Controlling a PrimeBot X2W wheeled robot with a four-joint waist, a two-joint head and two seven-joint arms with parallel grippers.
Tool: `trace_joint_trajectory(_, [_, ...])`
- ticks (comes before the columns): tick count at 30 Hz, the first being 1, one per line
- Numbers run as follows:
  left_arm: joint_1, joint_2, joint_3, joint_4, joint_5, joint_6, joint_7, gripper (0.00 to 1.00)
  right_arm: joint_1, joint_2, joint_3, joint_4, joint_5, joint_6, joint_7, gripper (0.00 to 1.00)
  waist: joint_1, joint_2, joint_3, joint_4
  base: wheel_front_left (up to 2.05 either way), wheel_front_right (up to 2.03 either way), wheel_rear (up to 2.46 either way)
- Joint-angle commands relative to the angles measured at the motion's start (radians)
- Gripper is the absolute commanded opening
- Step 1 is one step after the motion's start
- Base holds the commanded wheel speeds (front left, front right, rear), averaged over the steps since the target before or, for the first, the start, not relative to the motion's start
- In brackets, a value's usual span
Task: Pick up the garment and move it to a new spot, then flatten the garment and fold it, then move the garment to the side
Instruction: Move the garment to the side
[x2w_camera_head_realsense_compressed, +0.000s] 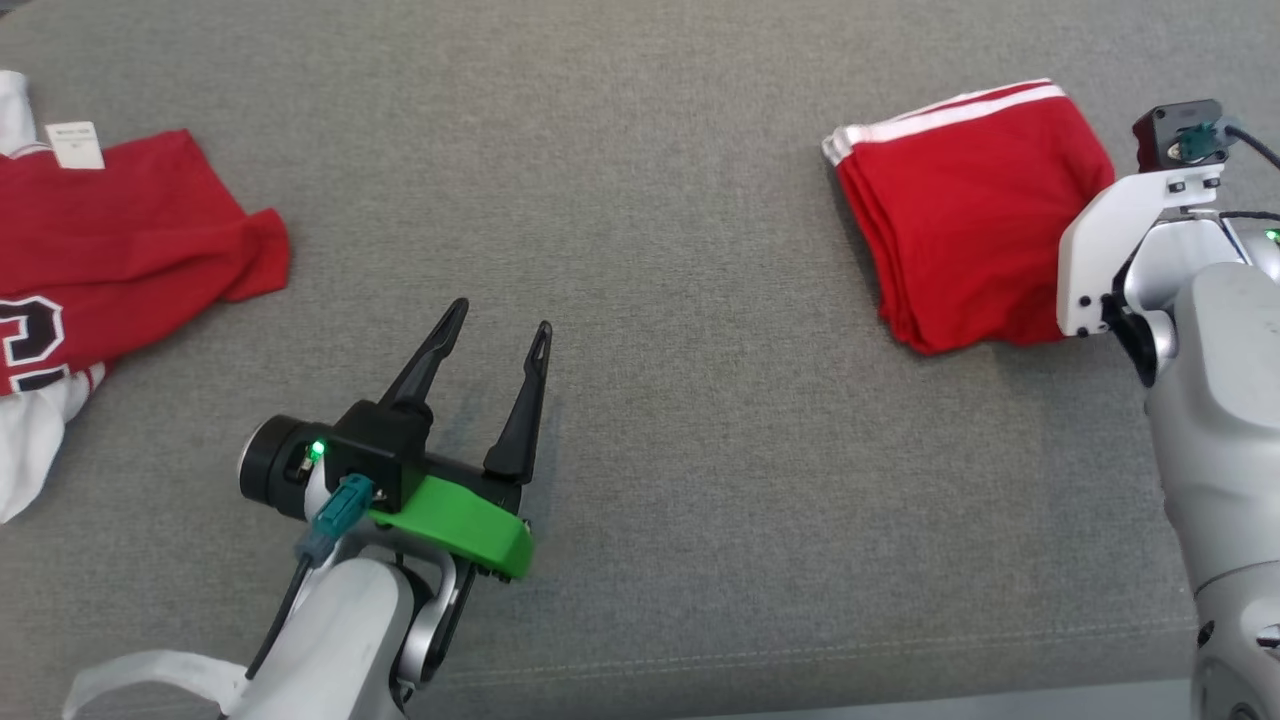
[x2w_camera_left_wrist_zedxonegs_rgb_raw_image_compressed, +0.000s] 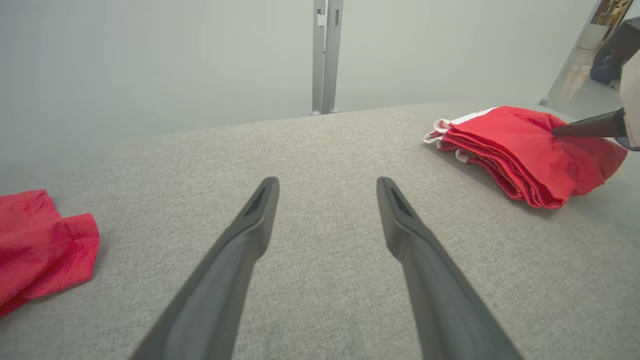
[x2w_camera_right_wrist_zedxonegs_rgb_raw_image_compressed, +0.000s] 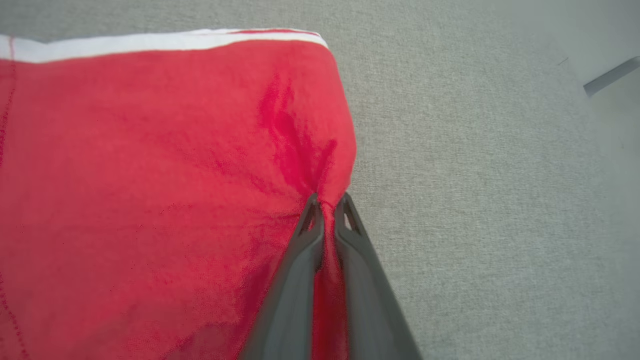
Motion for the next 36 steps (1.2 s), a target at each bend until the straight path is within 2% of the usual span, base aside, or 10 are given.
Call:
trace_joint_trajectory(1, [-0.034, 0.013, -0.011, -0.032, 0.019, -0.003, 0.015, 1.00, -0.030, -0.035, 0.016, 0.014, 0.002, -0.002, -0.018, 0.00, 0.0000, -0.0001, 0.091, -0.078, 0.00, 0.00, 0.00])
trace_joint_trajectory(11, [-0.082, 0.023, -0.074, -0.167, 0.065, -0.020, 0.083, 1.00, -0.112, -0.191, 0.111, 0.076, 0.045, -0.002, -0.087, 0.00, 0.0000, -0.0001, 0.185, -0.114, 0.00, 0.00, 0.00])
trace_joint_trajectory(19, [-0.110, 0.045, -0.117, -0.275, 0.106, -0.029, 0.141, 1.00, -0.168, -0.283, 0.088, 0.106, 0.044, -0.002, -0.155, 0.00, 0.0000, -0.0001, 0.269, -0.137, 0.00, 0.00, 0.00])
trace_joint_trajectory(31, [-0.119, 0.075, -0.165, -0.385, 0.136, -0.038, 0.224, 1.00, -0.231, -0.345, -0.007, 0.139, -0.072, -0.002, -0.263, 0.00, 0.0000, -0.0001, 0.343, -0.164, 0.00, 0.00, 0.00])
trace_joint_trajectory(34, [-0.116, 0.081, -0.172, -0.406, 0.138, -0.035, 0.240, 1.00, -0.238, -0.341, -0.037, 0.142, -0.107, -0.002, -0.283, 0.00, 0.0000, -0.0001, 0.353, -0.162, 0.00, 0.00, 0.00])
trace_joint_trajectory(35, [-0.114, 0.082, -0.174, -0.411, 0.137, -0.035, 0.243, 1.00, -0.237, -0.337, -0.053, 0.146, -0.112, -0.002, -0.291, 1.00, 0.0000, -0.0001, 0.357, -0.162, 0.00, 0.00, 0.00])
trace_joint_trajectory(36, [-0.113, 0.083, -0.176, -0.415, 0.137, -0.034, 0.248, 1.00, -0.236, -0.335, -0.066, 0.149, -0.122, -0.002, -0.299, 1.00, 0.0000, -0.0001, 0.360, -0.162, 0.00, 0.00, 0.00])
